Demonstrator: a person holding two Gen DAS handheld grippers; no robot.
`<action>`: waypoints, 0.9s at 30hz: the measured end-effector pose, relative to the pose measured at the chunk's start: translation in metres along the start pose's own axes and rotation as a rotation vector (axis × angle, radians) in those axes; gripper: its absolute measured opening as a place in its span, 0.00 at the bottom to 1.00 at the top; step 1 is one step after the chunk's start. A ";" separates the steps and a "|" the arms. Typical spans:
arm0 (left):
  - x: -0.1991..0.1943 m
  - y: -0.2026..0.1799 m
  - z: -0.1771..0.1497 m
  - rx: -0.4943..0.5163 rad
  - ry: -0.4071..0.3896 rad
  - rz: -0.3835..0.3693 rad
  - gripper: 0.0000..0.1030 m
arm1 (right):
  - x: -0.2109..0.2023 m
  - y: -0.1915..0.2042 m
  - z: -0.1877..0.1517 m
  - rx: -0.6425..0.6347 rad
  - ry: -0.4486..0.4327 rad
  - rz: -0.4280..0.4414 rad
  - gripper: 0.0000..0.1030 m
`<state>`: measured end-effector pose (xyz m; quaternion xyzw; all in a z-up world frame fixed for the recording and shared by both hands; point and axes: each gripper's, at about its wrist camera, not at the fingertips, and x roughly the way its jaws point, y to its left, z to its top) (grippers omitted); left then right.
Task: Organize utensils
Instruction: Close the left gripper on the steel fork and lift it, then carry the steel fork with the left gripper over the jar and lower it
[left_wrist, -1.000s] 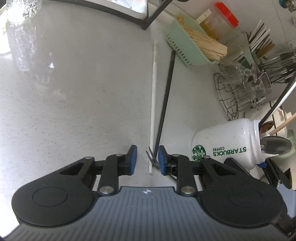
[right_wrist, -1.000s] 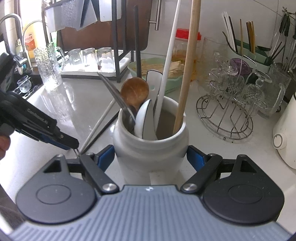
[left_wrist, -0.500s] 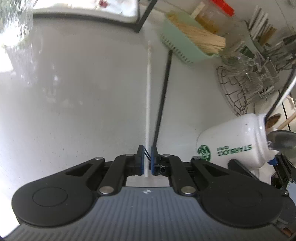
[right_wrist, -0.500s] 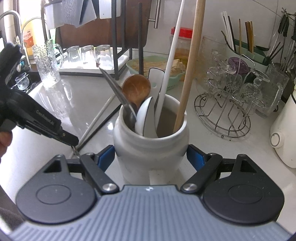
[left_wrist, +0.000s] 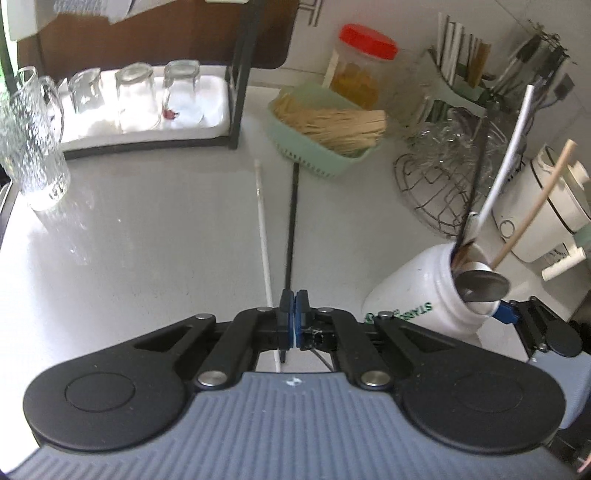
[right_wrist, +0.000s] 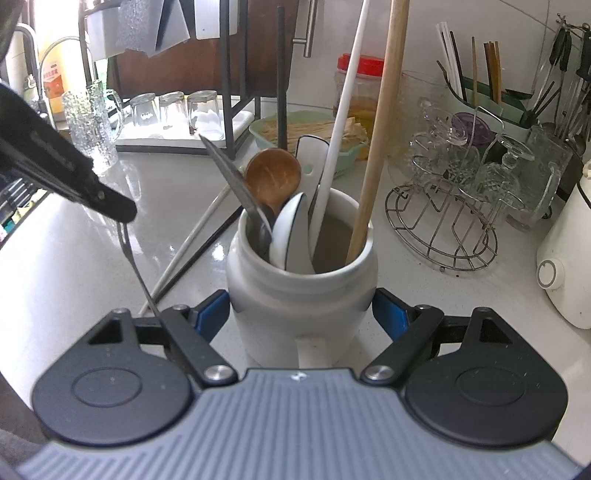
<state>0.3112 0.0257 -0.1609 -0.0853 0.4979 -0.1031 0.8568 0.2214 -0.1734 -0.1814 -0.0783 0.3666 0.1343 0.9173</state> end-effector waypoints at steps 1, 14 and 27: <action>-0.003 -0.002 0.001 0.007 -0.002 0.005 0.01 | 0.000 0.000 0.000 0.001 0.000 0.000 0.84; -0.043 -0.027 0.005 0.071 -0.056 0.042 0.01 | -0.002 0.002 -0.003 -0.002 -0.010 0.004 0.83; -0.106 -0.063 0.021 0.163 -0.157 0.073 0.01 | -0.003 0.003 -0.004 0.003 -0.014 -0.003 0.83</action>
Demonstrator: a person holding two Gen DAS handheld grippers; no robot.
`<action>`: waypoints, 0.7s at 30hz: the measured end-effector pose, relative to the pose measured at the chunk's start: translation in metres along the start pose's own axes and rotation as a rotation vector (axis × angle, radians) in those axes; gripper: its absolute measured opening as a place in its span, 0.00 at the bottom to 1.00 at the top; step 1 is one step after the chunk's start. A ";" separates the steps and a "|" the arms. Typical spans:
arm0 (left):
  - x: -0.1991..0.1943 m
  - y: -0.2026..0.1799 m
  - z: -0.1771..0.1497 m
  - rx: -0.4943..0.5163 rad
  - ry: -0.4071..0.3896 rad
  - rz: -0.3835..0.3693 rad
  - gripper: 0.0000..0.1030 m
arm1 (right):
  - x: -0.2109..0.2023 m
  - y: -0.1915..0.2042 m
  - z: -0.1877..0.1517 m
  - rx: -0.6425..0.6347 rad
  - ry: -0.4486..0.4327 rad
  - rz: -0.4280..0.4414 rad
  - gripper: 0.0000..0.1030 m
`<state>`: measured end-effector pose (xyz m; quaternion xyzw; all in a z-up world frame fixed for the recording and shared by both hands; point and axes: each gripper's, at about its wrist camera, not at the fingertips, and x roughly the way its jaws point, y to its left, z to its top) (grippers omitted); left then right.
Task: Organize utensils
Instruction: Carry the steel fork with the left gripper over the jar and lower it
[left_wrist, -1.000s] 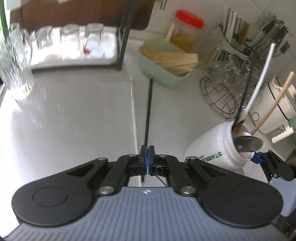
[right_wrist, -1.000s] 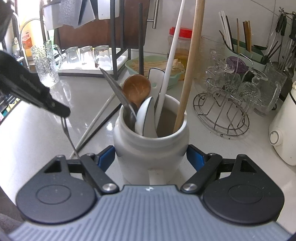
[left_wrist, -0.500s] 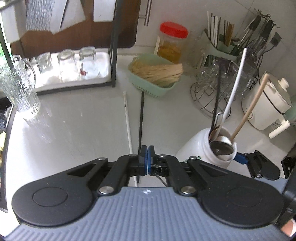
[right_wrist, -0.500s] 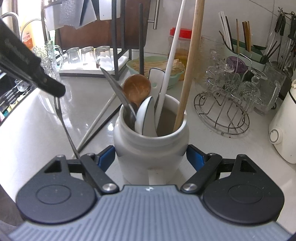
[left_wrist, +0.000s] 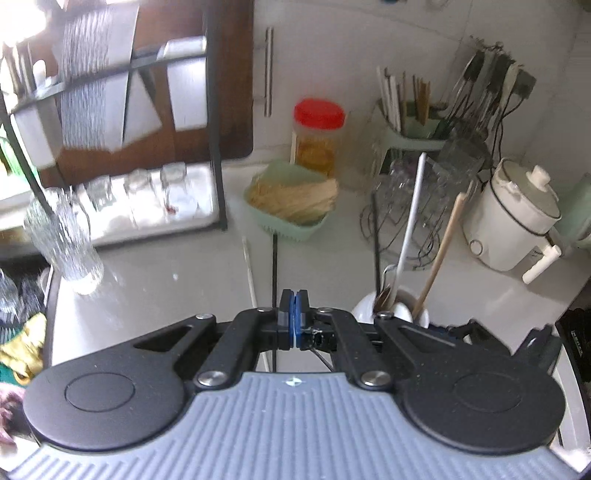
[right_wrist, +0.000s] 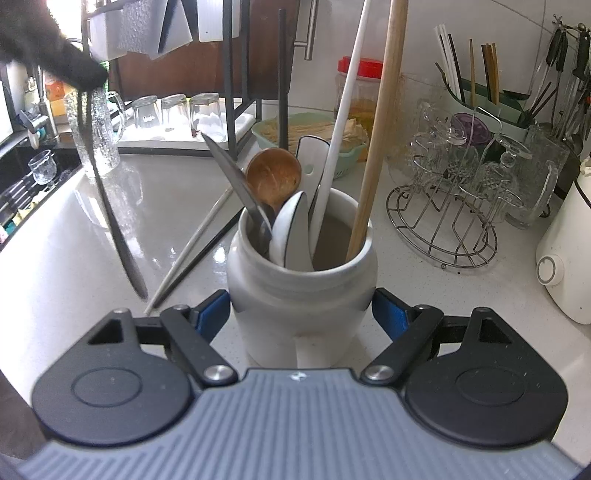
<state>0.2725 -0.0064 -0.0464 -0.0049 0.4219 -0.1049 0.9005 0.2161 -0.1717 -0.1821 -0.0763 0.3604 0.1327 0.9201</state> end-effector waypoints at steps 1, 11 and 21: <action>-0.005 -0.002 0.004 0.010 -0.011 0.001 0.01 | 0.000 0.000 0.000 0.001 0.000 0.000 0.83; -0.029 -0.037 0.038 0.117 -0.101 0.039 0.01 | -0.001 0.000 -0.001 0.002 -0.009 0.001 0.83; -0.024 -0.073 0.050 0.201 -0.163 0.040 0.01 | -0.002 -0.003 -0.003 0.006 -0.017 0.012 0.83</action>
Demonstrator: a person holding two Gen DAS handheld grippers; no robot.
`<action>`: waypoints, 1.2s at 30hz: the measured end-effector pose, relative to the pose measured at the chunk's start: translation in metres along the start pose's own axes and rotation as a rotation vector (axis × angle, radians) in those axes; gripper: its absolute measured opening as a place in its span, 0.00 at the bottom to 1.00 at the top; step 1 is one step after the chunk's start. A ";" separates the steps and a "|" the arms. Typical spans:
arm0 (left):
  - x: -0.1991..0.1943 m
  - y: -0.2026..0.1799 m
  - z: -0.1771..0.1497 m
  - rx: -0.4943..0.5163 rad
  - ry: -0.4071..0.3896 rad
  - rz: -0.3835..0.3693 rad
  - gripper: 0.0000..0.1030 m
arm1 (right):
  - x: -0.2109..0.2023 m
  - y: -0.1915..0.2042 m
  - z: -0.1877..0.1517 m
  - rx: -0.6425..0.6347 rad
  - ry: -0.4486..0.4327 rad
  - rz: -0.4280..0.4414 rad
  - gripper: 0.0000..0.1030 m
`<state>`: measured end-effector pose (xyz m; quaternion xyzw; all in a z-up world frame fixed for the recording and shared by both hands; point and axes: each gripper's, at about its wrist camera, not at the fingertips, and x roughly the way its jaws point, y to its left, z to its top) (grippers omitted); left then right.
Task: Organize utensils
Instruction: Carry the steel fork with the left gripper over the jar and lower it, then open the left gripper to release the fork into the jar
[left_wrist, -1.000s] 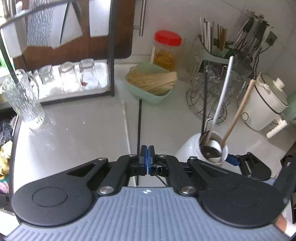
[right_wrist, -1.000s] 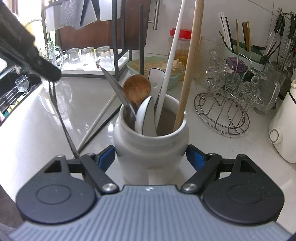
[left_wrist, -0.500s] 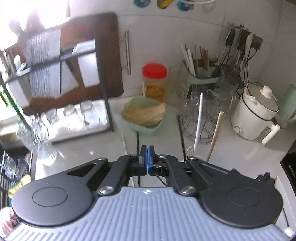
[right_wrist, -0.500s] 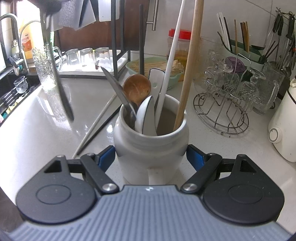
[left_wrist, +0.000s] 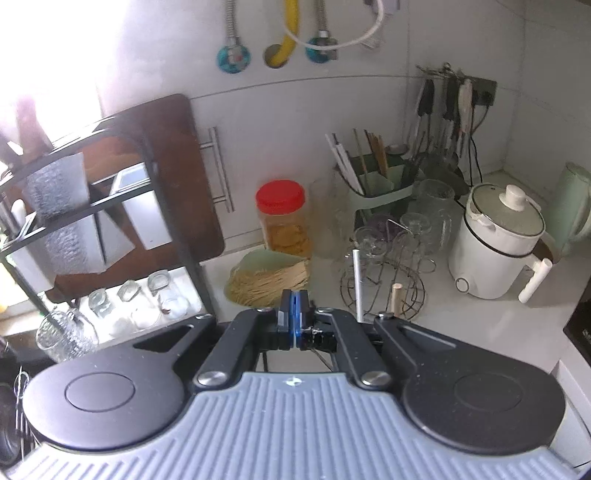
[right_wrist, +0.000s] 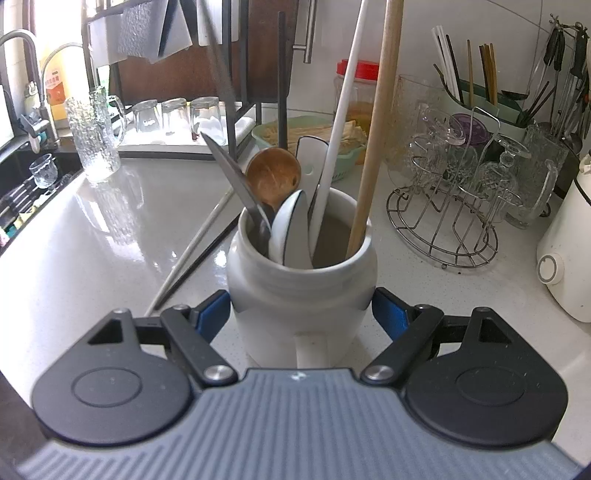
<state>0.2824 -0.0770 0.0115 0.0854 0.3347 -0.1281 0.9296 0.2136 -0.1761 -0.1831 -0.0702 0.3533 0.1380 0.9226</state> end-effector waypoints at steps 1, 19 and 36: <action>0.004 -0.005 -0.001 0.013 0.003 0.005 0.01 | 0.000 0.000 0.000 0.000 -0.001 0.001 0.83; 0.051 -0.041 -0.021 0.119 0.143 -0.051 0.01 | -0.002 0.000 -0.006 0.008 -0.041 0.004 0.83; 0.090 -0.043 -0.037 0.094 0.376 -0.166 0.03 | -0.001 0.001 -0.007 0.008 -0.056 0.000 0.83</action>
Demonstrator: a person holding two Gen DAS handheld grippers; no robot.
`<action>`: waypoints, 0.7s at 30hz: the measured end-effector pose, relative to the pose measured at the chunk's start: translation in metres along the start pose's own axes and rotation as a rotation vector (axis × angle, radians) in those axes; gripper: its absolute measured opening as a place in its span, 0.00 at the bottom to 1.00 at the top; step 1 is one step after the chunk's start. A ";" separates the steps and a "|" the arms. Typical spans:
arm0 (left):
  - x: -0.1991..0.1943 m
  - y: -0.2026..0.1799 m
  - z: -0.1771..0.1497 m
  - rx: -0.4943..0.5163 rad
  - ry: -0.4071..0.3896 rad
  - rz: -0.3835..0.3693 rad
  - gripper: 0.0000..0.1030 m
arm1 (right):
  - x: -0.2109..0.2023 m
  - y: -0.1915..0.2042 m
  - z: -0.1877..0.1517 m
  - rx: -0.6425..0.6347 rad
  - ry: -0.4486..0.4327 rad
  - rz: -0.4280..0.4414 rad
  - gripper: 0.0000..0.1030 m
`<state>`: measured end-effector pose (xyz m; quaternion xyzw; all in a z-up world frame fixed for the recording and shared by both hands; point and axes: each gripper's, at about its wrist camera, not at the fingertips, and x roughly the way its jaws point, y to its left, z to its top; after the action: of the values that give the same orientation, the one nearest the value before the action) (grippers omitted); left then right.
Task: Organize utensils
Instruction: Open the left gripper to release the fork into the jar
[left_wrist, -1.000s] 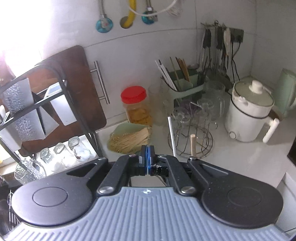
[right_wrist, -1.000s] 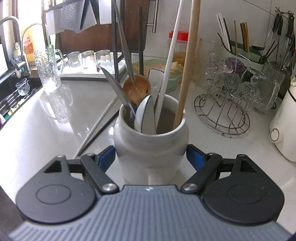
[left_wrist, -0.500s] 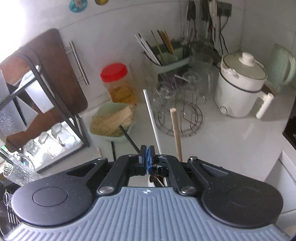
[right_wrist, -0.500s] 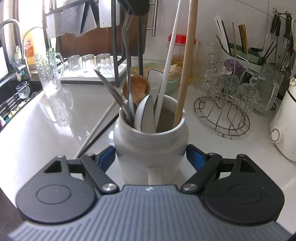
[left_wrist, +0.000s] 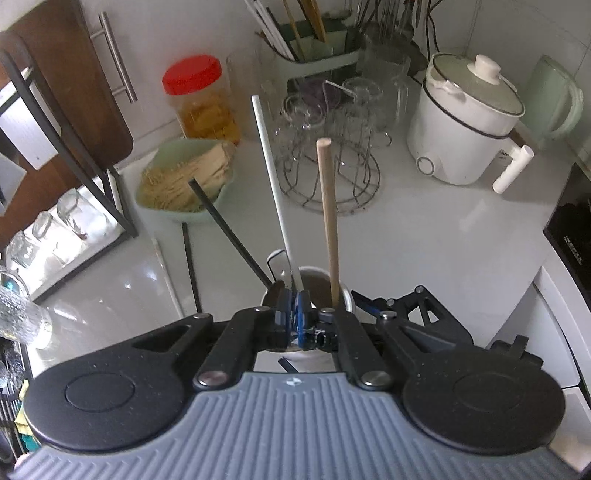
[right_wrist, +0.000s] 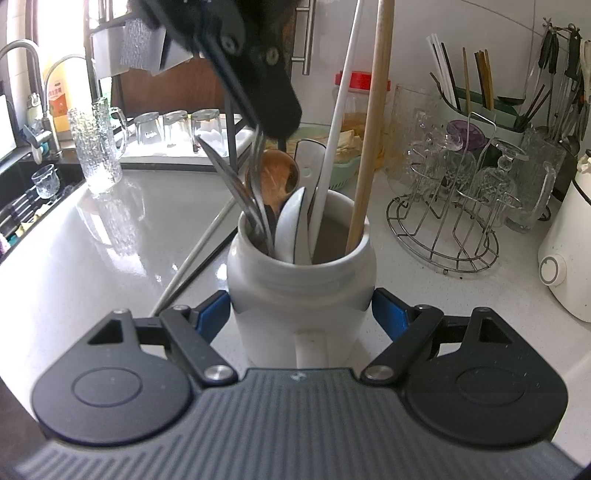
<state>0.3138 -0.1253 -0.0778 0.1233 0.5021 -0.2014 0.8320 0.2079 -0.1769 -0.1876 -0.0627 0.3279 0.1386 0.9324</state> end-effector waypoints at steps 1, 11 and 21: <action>0.001 0.000 0.000 -0.001 0.003 -0.003 0.04 | 0.000 0.000 0.000 0.001 0.000 0.000 0.83; -0.006 0.014 -0.007 -0.069 -0.030 -0.047 0.23 | 0.000 0.000 0.000 0.002 0.002 -0.003 0.83; -0.043 0.031 -0.018 -0.154 -0.176 -0.036 0.61 | 0.001 0.001 0.001 0.012 0.004 -0.009 0.83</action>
<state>0.2959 -0.0814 -0.0481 0.0320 0.4433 -0.1871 0.8760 0.2087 -0.1757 -0.1876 -0.0588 0.3302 0.1323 0.9328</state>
